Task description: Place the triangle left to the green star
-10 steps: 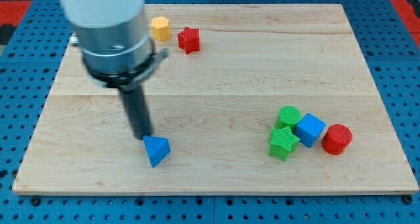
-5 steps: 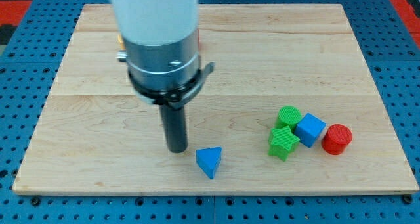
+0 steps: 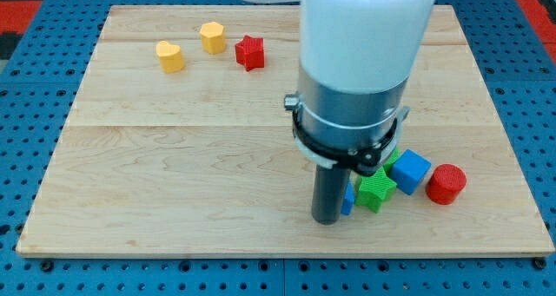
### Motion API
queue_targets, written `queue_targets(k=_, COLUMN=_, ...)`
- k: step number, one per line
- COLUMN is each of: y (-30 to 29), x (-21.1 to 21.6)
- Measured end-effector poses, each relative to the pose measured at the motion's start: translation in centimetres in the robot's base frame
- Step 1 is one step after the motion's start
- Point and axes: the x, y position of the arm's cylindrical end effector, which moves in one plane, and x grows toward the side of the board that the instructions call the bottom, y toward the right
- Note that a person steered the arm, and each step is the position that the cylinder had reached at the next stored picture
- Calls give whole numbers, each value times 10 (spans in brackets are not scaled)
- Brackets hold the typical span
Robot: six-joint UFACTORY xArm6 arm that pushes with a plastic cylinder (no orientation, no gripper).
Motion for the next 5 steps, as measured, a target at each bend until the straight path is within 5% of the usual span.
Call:
queue_targets(k=1, y=-89, x=-21)
queue_targets(k=3, y=-195, x=-144)
queue_targets(k=5, y=-252, x=-254)
